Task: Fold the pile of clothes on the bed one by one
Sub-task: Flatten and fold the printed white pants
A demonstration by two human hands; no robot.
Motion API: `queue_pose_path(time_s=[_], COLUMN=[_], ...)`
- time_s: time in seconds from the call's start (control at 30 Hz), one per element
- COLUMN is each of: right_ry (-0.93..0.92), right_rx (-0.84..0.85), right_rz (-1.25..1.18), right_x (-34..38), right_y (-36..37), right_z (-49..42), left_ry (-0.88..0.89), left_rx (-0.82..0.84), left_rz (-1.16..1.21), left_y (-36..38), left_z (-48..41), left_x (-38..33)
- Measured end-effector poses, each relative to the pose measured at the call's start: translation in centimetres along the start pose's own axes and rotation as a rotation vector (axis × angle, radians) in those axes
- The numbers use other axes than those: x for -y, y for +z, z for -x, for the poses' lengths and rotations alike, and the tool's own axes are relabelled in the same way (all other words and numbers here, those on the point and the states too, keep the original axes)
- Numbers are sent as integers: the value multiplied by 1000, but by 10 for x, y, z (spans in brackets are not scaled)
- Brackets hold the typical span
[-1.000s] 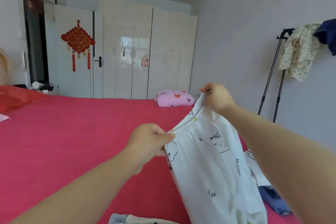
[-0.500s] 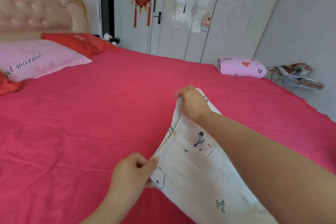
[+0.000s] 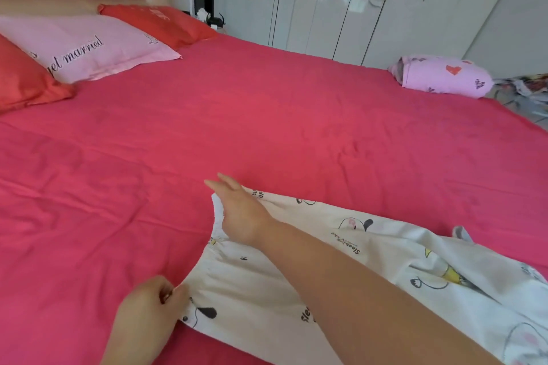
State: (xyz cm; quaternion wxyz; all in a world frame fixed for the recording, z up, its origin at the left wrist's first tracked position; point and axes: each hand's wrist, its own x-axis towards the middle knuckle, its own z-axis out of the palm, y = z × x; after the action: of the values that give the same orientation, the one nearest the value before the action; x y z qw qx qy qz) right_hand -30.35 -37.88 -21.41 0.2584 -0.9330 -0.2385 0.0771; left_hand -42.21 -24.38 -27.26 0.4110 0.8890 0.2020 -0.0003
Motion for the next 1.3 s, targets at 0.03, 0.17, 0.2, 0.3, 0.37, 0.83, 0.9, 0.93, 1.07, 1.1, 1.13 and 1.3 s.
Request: queue_pose_path(time_s=[0.03, 0.17, 0.2, 0.3, 0.37, 0.83, 0.9, 0.93, 1.07, 1.1, 1.13, 1.3], right_ry=[-1, 70, 91, 164, 273, 361, 475, 544, 846, 894, 907, 928], right_rx=[20, 23, 11, -46, -47, -336, -449, -482, -354, -296, -267, -468], right_rz=[3, 72, 110, 295, 390, 346, 344, 340, 184, 129, 105, 238], right_x=[-7, -40, -51, -89, -115, -192, -207, -214, -235, -238, -241, -243], right_y=[3, -6, -12, -31, -41, -70, -97, -110, -138, -137, -137, -186], right_z=[7, 37, 45, 71, 92, 222, 259, 277, 328, 334, 336, 319], left_ry=[32, 465, 588, 728, 700, 656, 657, 659, 654, 653, 654, 662], left_rx=[-11, -140, -143, 63, 203, 258, 249, 238, 221, 218, 214, 199], left_rz=[-78, -477, -502, -531, -551, -674, -695, -703, -698, -696, -696, -670], left_y=[4, 24, 34, 71, 99, 181, 183, 184, 187, 187, 188, 189], left_z=[1, -4, -5, -5, -5, -17, -17, -16, -17, -18, -18, -18], left_x=[-3, -33, -47, -94, -111, -103, -103, -103, -103, -102, -102, -101])
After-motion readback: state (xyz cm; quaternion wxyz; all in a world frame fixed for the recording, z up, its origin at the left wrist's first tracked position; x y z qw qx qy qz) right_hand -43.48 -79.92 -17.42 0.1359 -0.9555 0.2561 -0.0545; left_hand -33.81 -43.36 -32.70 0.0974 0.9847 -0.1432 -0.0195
